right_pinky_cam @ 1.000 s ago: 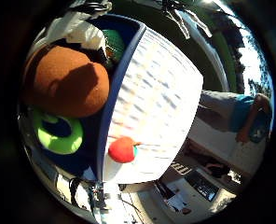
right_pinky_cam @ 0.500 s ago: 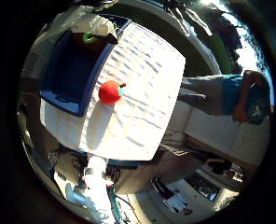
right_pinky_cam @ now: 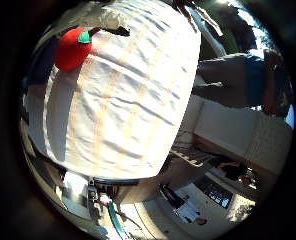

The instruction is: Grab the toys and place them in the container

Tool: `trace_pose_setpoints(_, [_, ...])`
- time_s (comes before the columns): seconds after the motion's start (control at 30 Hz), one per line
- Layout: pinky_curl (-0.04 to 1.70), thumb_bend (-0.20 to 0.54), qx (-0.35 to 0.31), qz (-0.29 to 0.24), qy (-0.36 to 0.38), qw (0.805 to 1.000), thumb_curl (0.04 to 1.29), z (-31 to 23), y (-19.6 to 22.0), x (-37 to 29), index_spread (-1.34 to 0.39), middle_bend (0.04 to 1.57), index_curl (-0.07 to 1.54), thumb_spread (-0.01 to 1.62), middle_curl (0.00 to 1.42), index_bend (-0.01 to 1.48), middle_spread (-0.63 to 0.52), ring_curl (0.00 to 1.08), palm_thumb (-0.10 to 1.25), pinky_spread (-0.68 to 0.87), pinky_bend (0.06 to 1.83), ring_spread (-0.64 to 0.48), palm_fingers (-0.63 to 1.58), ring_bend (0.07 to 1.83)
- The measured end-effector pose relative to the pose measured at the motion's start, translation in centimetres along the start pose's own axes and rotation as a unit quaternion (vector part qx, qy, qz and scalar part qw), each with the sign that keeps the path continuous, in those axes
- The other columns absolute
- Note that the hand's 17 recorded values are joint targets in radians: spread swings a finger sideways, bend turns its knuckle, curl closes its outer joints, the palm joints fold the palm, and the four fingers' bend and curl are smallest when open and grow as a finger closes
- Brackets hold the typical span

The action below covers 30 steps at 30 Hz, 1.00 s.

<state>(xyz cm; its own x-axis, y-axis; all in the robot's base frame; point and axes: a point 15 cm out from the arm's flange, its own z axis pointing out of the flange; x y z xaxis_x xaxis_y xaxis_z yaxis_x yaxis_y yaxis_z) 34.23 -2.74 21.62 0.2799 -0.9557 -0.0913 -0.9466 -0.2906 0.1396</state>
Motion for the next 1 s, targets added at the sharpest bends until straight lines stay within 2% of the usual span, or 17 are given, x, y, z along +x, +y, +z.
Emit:
trace_pose_setpoints(0.37, [0.26,-0.023,-0.021,-0.007,0.001,1.0,0.4,2.7,-6.2,-1.1,-0.19,0.19,0.26,1.12,0.35,0.17,0.05,0.31,0.73,0.46,0.6,0.27,0.11,0.43])
trace_pose_setpoints(0.8, [0.22,-0.023,-0.052,-0.005,-0.001,0.999,0.4,5.1,-6.6,-1.9,-0.1,0.18,0.3,1.11,0.35,0.19,0.02,0.3,0.77,0.46,0.54,0.27,0.25,0.38])
trace_pose_setpoints(0.87, [0.22,-0.024,-0.057,-0.009,0.008,0.998,0.41,5.2,-6.4,-1.5,-0.1,0.18,0.31,1.11,0.35,0.2,0.01,0.3,0.77,0.46,0.54,0.28,0.34,0.41])
trace_pose_setpoints(1.0, [0.23,-0.022,-0.068,-0.005,0.032,0.997,0.41,5.3,-6.0,-0.4,-0.15,0.29,0.28,1.1,0.39,0.12,-0.06,0.35,0.79,0.47,0.68,0.22,0.72,0.62])
